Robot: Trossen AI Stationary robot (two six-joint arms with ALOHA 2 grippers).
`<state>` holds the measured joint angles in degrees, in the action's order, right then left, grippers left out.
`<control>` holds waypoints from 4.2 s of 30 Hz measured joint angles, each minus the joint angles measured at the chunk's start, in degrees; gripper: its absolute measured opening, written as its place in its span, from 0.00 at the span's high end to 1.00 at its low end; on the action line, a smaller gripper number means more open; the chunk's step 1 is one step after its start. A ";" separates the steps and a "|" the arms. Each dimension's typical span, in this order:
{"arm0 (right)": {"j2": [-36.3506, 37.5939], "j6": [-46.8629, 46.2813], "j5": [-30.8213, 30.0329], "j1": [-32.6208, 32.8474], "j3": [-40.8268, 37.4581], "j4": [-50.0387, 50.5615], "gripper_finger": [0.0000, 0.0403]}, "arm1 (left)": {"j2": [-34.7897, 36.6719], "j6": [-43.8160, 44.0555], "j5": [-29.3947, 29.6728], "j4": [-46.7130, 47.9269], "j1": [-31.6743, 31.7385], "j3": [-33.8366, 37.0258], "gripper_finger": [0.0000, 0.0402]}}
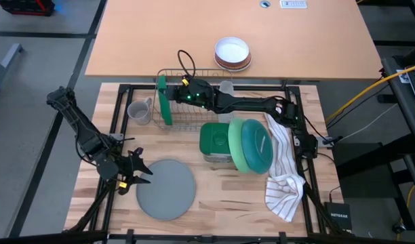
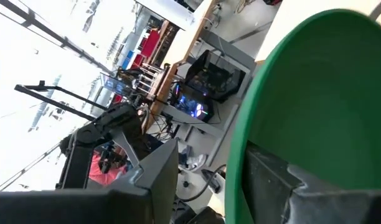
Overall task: Sort dishes
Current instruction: Put the green plate into the dish rack, then put the gray plate into the dish rack
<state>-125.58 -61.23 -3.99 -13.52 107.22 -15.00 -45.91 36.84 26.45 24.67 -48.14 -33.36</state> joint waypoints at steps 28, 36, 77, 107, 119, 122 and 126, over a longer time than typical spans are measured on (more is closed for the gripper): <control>0.00 0.02 -3.98 1.18 0.00 0.17 0.59 | 0.00 -28.86 36.34 -12.24 17.43 0.00 0.61; 0.00 0.02 -3.55 1.16 0.00 0.17 0.59 | 0.00 -42.34 22.67 -19.35 27.61 0.00 0.61; 0.00 0.07 -0.57 1.11 0.00 0.21 0.59 | -0.07 -37.67 16.20 -2.57 47.12 0.00 0.84; 0.00 3.15 -3.17 1.17 -0.02 1.25 0.59 | -0.04 -7.52 16.29 12.22 46.96 0.02 0.87; 0.00 3.21 -4.53 1.16 -0.01 2.06 0.59 | 0.07 -8.10 16.14 12.40 41.23 -3.81 0.87; 0.00 4.98 -4.31 1.14 -0.02 2.51 0.59 | 0.06 -6.40 16.13 14.55 39.62 -5.18 0.87; 0.00 7.10 -1.52 1.12 -0.01 0.48 0.59 | 0.07 -4.43 15.91 17.62 36.28 -7.55 0.87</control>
<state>-125.58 -54.13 -5.51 -12.40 107.21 -14.52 -45.84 32.41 42.36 42.29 -11.86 -40.91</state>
